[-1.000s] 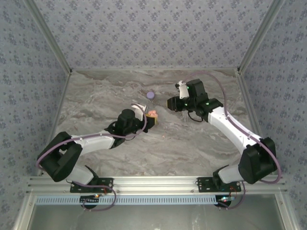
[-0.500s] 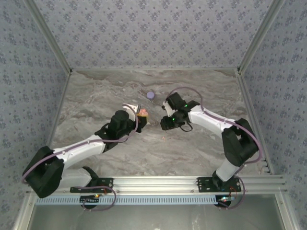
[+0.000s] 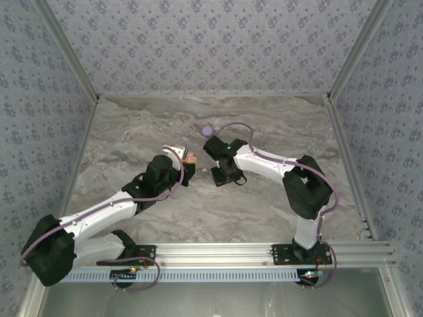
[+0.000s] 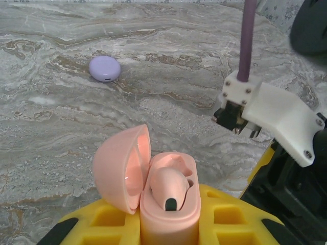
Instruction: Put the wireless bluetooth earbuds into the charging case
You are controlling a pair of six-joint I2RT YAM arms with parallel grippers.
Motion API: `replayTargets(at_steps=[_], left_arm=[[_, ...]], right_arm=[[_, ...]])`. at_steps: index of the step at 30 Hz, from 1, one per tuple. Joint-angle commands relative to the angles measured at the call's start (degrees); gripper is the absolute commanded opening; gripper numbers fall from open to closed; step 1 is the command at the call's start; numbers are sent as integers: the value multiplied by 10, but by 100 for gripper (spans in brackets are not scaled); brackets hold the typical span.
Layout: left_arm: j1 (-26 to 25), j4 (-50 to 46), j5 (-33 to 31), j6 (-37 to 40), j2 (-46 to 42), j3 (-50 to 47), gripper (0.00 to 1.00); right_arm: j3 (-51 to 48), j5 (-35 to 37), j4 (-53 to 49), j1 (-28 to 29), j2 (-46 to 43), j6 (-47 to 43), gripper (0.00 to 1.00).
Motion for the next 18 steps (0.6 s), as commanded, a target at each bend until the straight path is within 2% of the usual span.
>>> replayTargets(at_steps=[1,18], left_arm=[[4,-4,-10,12,-14,-3,0],[4,3,-5,8,-8,-5,0]], right_arm=[[19,24,-35,6,19,39,43],[24,25,-30,19,63,78,39]])
